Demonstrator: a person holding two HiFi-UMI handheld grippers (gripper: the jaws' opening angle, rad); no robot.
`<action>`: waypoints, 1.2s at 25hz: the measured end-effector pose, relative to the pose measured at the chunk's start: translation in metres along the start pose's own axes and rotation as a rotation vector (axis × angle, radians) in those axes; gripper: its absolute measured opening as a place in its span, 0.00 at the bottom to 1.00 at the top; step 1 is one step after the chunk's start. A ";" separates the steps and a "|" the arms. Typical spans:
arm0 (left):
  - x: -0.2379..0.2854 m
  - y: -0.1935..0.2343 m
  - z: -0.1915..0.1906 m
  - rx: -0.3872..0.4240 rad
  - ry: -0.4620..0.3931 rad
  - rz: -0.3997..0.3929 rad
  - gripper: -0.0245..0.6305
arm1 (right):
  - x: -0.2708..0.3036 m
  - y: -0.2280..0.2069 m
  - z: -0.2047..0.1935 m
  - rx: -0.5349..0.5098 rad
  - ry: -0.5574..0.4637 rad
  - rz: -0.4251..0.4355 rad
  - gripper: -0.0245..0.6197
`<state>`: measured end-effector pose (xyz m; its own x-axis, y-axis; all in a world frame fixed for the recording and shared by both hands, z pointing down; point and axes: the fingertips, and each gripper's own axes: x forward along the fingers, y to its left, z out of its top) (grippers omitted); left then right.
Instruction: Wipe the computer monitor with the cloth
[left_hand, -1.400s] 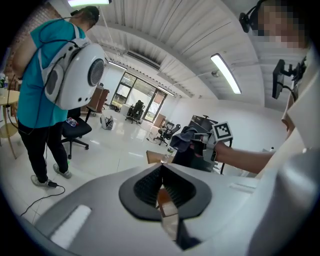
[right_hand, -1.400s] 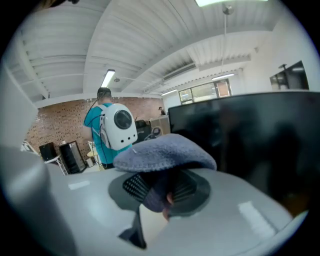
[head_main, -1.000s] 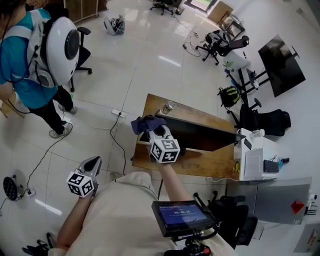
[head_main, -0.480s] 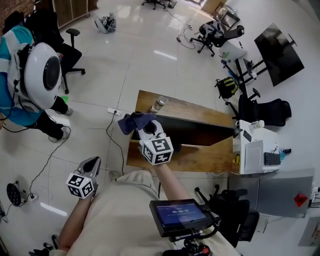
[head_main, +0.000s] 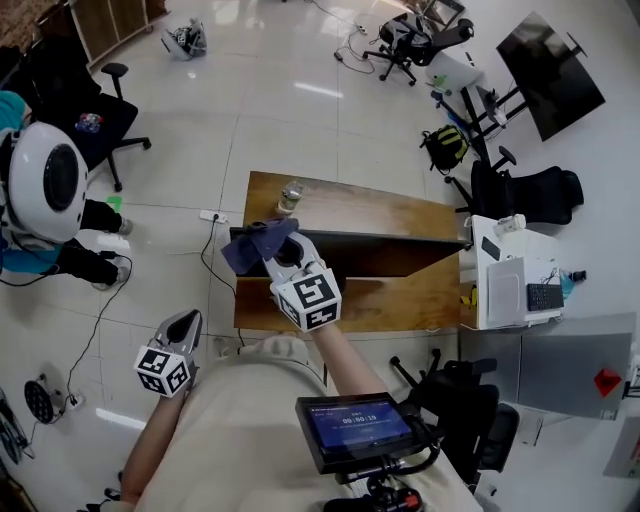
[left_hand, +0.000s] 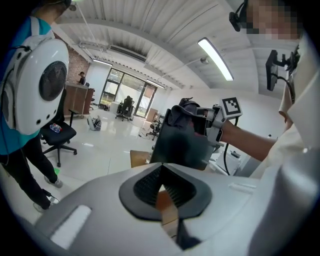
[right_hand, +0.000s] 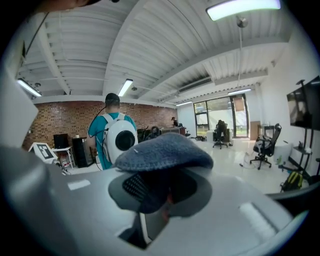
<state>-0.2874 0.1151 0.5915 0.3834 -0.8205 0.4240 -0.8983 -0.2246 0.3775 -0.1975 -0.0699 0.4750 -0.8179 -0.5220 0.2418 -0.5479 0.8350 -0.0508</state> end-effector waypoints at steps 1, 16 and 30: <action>0.006 -0.005 0.001 0.006 0.006 -0.007 0.04 | -0.004 -0.004 -0.001 -0.008 0.002 -0.001 0.17; 0.069 -0.055 0.012 0.101 0.081 -0.066 0.04 | -0.050 -0.054 -0.016 -0.037 0.076 0.056 0.17; 0.114 -0.101 0.025 0.153 0.083 -0.092 0.04 | -0.095 -0.113 -0.025 -0.069 0.188 0.053 0.17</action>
<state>-0.1582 0.0308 0.5813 0.4763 -0.7482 0.4618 -0.8782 -0.3792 0.2915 -0.0535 -0.1104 0.4816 -0.7947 -0.4403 0.4179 -0.4861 0.8739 -0.0037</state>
